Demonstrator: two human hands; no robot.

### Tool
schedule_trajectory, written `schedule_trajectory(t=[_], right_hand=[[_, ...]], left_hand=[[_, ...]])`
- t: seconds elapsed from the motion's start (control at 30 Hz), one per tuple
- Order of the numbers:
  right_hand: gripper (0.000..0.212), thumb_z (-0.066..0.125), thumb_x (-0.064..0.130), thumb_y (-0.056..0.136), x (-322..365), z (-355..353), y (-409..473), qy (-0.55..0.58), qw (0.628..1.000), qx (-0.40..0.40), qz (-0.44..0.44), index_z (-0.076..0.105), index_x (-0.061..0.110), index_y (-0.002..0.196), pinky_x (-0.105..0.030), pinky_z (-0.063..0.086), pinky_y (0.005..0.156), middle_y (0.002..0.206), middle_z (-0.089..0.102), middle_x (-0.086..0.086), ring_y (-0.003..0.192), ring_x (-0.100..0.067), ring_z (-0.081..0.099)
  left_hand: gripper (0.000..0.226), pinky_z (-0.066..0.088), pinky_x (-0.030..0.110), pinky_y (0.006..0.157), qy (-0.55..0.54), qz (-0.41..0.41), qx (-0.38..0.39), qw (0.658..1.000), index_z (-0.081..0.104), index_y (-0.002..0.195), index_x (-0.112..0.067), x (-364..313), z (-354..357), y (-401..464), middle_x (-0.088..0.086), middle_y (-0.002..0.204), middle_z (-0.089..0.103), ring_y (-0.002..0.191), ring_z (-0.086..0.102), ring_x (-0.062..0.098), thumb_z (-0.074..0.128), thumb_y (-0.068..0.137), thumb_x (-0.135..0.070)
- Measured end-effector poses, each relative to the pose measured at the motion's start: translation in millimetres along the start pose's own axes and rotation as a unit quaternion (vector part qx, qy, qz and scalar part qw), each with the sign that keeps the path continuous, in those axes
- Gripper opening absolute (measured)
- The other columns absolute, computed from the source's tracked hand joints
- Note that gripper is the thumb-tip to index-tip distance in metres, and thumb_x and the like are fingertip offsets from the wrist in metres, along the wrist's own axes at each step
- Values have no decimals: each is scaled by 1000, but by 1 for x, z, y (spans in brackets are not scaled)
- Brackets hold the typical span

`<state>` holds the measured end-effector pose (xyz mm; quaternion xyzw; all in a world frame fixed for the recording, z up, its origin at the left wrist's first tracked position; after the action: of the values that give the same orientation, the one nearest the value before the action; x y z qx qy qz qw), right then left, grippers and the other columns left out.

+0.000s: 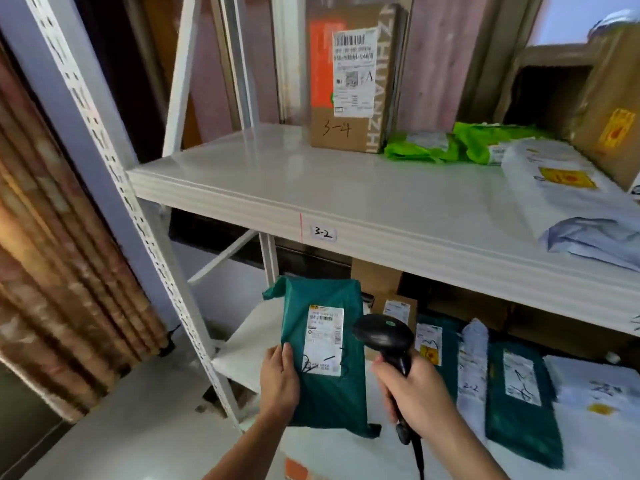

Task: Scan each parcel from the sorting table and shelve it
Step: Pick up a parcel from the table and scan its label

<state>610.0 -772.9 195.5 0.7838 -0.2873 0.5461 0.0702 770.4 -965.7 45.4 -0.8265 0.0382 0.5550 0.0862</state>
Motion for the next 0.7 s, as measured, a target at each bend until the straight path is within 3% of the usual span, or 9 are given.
schedule_trajectory(t=[0.13, 0.27, 0.33, 0.47, 0.57, 0.7], right_hand=[[26, 58, 21, 97, 2, 15, 16, 9, 999, -36, 29, 54, 5, 77, -31, 47, 51, 52, 57, -8, 44, -20, 53], [26, 58, 19, 97, 7, 25, 32, 16, 997, -68, 40, 54, 3, 76, -26, 47, 47, 52, 55, -9, 44, -19, 51], [27, 59, 22, 97, 6, 28, 43, 11, 996, -80, 46, 55, 1, 81, -28, 48, 49, 55, 55, -11, 44, -18, 53], [17, 60, 24, 95, 3, 31, 60, -11, 994, -95, 47, 56, 16, 81, -39, 52, 58, 55, 55, -7, 46, -15, 52], [13, 57, 18, 96, -1, 33, 72, 13, 994, -96, 56, 53, 13, 84, -27, 47, 49, 50, 53, -4, 41, -15, 49], [14, 57, 19, 95, -7, 36, 89, 4, 993, -104, 61, 52, 10, 86, -23, 46, 46, 54, 52, -7, 41, -16, 49]], left_hand=[[50, 46, 41, 101, 29, -2, 44, 999, 63, 124, -2, 6, 15, 57, 12, 118, 63, 110, 60, 30, 34, 110, -41], [51, 42, 42, 104, 74, -9, 79, 994, 61, 130, 1, 7, 35, 102, 21, 126, 61, 119, 57, 38, 33, 112, -38], [51, 40, 42, 107, 91, -17, 102, 990, 60, 134, -1, 13, 49, 122, 20, 130, 59, 123, 55, 39, 32, 112, -38], [50, 40, 47, 112, 118, -25, 143, 982, 59, 138, -5, 30, 80, 156, 23, 134, 58, 126, 54, 41, 32, 112, -38], [49, 41, 44, 112, 105, -51, 143, 983, 59, 140, -6, 34, 96, 174, 24, 139, 60, 128, 55, 41, 33, 112, -36], [49, 41, 43, 108, 90, -80, 149, 981, 58, 143, -5, 33, 113, 194, 23, 141, 59, 129, 55, 41, 34, 113, -36]])
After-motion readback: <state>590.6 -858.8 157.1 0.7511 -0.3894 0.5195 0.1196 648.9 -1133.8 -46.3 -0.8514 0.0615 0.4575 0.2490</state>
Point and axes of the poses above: each hand's wrist, its own y-axis towards the middle knuckle, its own z-axis out of the palm, x = y × z, the point moved 7 cm from there along y, towards the middle knuckle
